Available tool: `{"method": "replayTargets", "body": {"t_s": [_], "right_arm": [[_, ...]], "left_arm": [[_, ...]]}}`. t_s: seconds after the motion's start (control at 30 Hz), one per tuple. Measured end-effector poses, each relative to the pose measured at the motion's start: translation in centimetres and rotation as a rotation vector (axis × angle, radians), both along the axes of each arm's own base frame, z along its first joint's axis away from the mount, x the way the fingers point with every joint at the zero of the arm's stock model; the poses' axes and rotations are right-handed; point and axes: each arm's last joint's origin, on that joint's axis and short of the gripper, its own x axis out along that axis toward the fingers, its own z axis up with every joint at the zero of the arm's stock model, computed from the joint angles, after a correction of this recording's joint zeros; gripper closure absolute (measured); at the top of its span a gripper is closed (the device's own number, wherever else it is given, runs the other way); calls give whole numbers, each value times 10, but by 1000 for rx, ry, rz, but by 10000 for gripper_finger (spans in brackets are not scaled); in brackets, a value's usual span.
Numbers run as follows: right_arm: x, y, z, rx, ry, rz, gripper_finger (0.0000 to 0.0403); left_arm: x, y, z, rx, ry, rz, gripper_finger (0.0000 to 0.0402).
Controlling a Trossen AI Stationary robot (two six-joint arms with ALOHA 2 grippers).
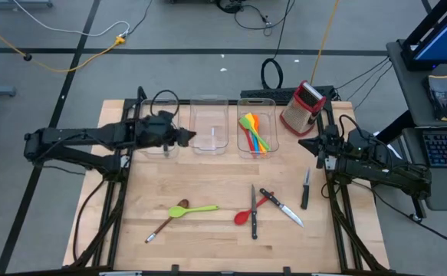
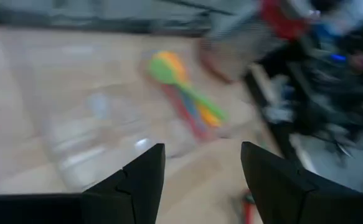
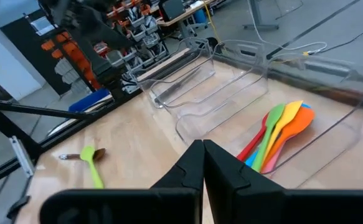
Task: Pick & Place Kitchen Items
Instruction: Put the black knife into the left transparent bin
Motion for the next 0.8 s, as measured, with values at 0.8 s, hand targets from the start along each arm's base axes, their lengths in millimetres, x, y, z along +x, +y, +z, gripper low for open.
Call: {"method": "replayTargets", "body": {"t_s": [0.8], "right_arm": [[1,2,0,-2,-4,81,403]], "left_arm": [[11,-56,16,257,-113,-468,188]]}}
